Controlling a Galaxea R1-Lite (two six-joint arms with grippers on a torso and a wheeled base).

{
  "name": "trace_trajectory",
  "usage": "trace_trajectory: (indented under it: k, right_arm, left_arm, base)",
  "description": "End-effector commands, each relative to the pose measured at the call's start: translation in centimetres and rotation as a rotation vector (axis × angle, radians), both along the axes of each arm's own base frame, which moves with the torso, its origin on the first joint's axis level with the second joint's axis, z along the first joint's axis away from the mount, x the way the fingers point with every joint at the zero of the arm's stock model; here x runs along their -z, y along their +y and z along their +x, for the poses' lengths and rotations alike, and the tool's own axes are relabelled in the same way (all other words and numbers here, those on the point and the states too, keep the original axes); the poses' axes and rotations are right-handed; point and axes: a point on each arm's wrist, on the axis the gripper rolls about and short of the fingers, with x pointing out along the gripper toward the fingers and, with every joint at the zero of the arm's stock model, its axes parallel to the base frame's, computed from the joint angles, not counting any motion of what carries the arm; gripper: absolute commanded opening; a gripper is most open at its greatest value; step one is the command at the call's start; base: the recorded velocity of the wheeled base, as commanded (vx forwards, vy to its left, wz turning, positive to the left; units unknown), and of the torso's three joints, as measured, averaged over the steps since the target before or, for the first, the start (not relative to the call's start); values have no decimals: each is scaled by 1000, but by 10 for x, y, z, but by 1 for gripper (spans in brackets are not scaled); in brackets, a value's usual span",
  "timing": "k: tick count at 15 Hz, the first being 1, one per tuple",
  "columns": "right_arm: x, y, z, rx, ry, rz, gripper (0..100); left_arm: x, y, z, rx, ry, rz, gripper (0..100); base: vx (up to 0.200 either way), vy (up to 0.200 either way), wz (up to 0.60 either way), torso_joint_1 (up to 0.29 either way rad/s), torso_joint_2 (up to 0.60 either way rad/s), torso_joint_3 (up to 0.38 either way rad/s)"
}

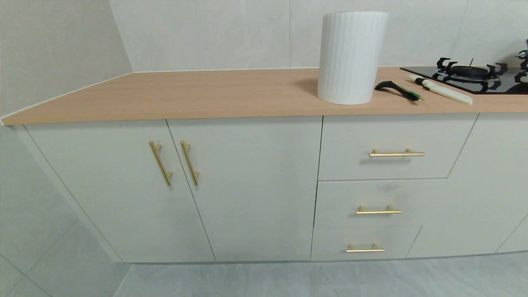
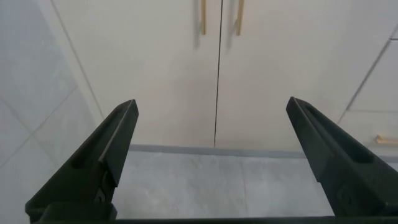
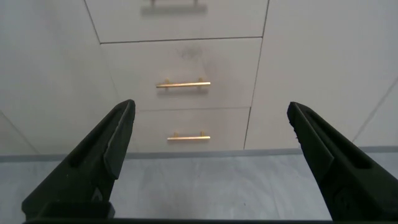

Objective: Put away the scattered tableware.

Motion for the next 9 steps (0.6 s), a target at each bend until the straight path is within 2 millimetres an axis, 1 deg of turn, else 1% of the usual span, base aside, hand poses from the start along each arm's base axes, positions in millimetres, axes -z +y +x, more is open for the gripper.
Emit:
trace_trajectory:
  k: [1, 5, 7, 8, 9]
  right_arm:
    - [0, 0, 0, 0, 1, 0, 100]
    - [0, 0, 0, 0, 1, -2, 100]
    - [0, 0, 0, -2, 1, -29, 100]
    - [-2, 0, 0, -1, -12, -38, 100]
    - [-13, 0, -3, -12, -42, -26, 100]
  left_arm:
    - [0, 0, 0, -2, 0, -2, 100]
    - [0, 0, 0, -2, -1, -3, 100]
    - [0, 0, 0, -2, -1, -3, 100]
    - [0, 0, 0, -2, 0, -3, 100]
    - [0, 0, 0, -2, 0, -3, 100]
  base:
    - [0, 0, 0, 0, 0, 0]
    - [0, 0, 0, 0, 0, 0]
    - [0, 0, 0, 0, 0, 0]
    - [0, 0, 0, 0, 0, 0]
    - [0, 0, 0, 0, 0, 0]
